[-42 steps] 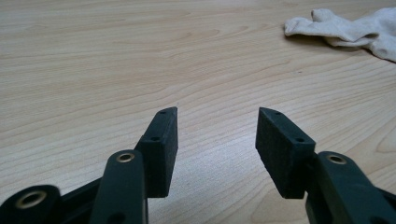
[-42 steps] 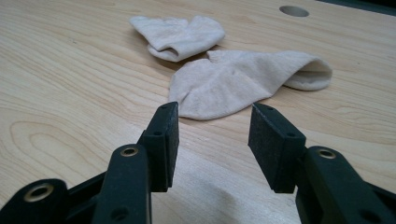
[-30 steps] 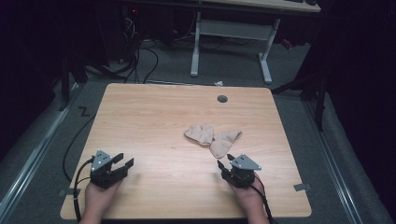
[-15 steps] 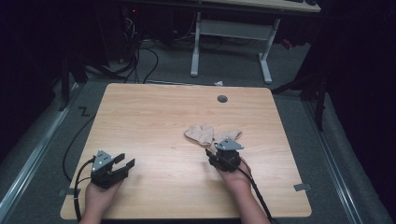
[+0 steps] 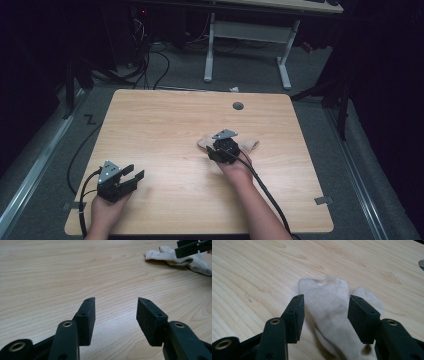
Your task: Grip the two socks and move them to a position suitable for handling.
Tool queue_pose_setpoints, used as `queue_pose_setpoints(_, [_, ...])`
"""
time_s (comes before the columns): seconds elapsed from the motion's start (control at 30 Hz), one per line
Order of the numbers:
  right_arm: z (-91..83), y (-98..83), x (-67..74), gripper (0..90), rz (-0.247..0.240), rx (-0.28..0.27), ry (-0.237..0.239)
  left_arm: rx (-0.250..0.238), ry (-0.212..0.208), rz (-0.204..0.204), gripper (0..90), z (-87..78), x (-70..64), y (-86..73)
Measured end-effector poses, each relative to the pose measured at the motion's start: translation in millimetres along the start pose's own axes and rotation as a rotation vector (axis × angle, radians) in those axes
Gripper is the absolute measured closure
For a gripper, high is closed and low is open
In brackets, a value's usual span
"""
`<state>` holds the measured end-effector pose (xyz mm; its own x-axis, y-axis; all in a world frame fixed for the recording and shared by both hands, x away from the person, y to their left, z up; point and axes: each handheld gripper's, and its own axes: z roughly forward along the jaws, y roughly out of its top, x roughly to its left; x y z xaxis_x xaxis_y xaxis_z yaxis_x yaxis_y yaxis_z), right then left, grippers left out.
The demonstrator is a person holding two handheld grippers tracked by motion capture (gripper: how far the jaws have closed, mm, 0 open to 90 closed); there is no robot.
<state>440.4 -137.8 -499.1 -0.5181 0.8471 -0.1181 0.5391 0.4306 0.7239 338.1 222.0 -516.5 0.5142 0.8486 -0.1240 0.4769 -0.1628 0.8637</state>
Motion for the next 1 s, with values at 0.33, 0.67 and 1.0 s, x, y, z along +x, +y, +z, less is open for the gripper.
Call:
queue_pose_setpoints(0.33, [26.2,11.2,4.8,53.8,-0.036,0.082,-0.028,0.001,-0.004,-0.007,50.0,-0.7,2.0,-0.6])
queue_pose_setpoints(0.67, [16.2,11.9,7.9,89.4,-0.054,0.039,-0.036,-0.002,-0.001,-0.008,50.0,-0.4,2.8,-0.6])
queue_pose_setpoints(1.0, [-3.1,10.7,7.4,90.0,-0.050,-0.011,-0.025,-0.001,-0.002,0.001,50.0,-0.2,0.2,-0.2])
